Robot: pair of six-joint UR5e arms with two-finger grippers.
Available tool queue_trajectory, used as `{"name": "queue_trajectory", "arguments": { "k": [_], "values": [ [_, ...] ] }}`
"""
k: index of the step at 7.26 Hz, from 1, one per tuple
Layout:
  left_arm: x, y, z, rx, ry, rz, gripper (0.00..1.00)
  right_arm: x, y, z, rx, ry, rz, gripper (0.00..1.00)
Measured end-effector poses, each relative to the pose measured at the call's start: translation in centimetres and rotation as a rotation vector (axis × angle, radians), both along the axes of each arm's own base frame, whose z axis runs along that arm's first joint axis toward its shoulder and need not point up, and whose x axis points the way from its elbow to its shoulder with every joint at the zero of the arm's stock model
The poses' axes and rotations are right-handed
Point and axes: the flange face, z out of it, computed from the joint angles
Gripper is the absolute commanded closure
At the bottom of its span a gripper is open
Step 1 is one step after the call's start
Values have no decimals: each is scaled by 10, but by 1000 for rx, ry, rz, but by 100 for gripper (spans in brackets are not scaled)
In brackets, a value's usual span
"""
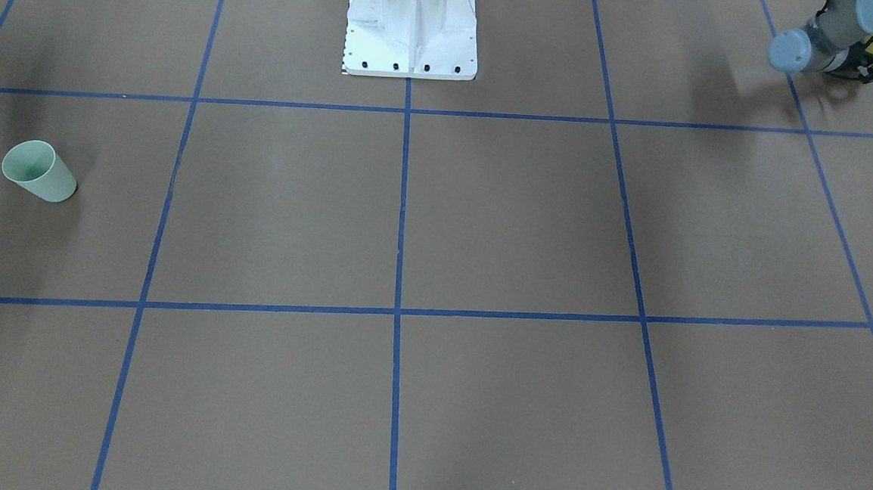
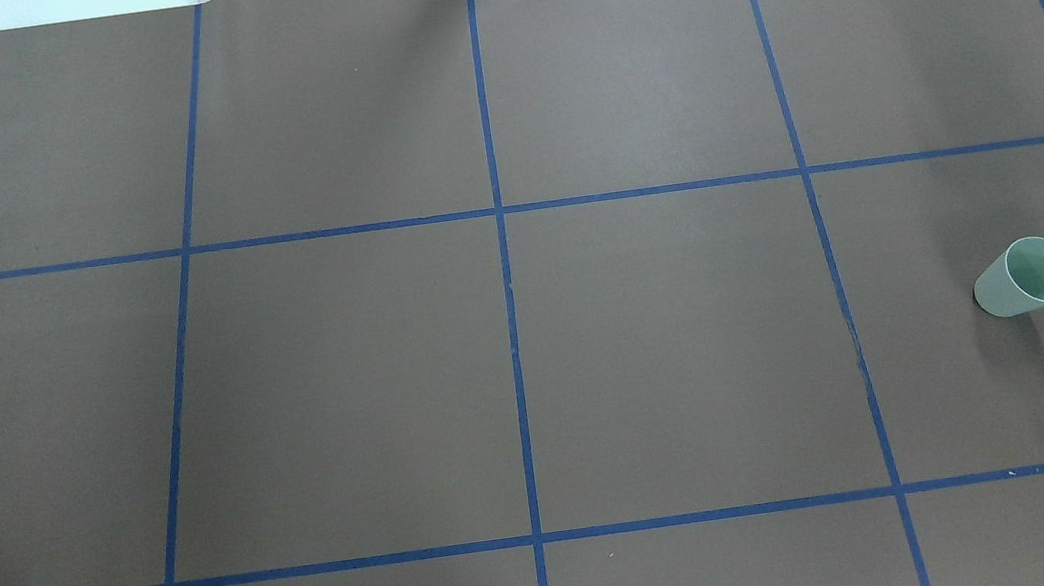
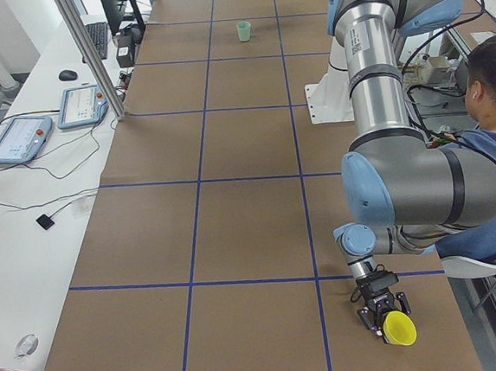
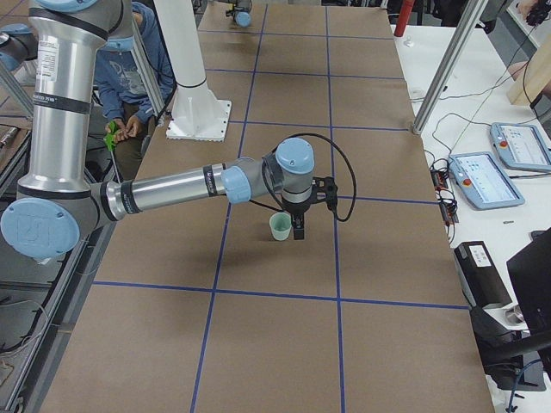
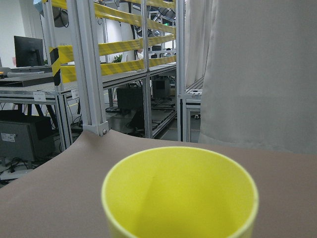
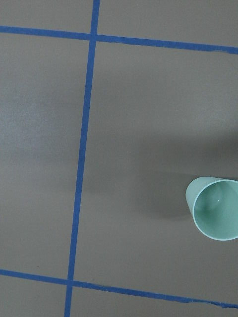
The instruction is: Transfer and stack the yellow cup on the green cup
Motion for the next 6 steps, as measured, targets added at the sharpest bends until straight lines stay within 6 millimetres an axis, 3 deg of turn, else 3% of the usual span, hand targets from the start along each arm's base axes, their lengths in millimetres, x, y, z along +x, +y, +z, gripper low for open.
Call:
{"name": "queue_trajectory", "arguments": {
  "k": [2,3,4,6],
  "values": [
    [-90,-11,6,-16,2,67,100,0,-1,-2,2,-5,-1,0],
    [-124,-16,4,-30,16,120,100,-1,-2,-4,4,-8,-1,0],
    [-141,-19,1,-55,34,178,100,-1,-2,-6,3,-13,-3,0],
    [-155,-22,-1,-110,58,286,100,-3,-2,-7,0,-27,-9,0]
  ]
}}
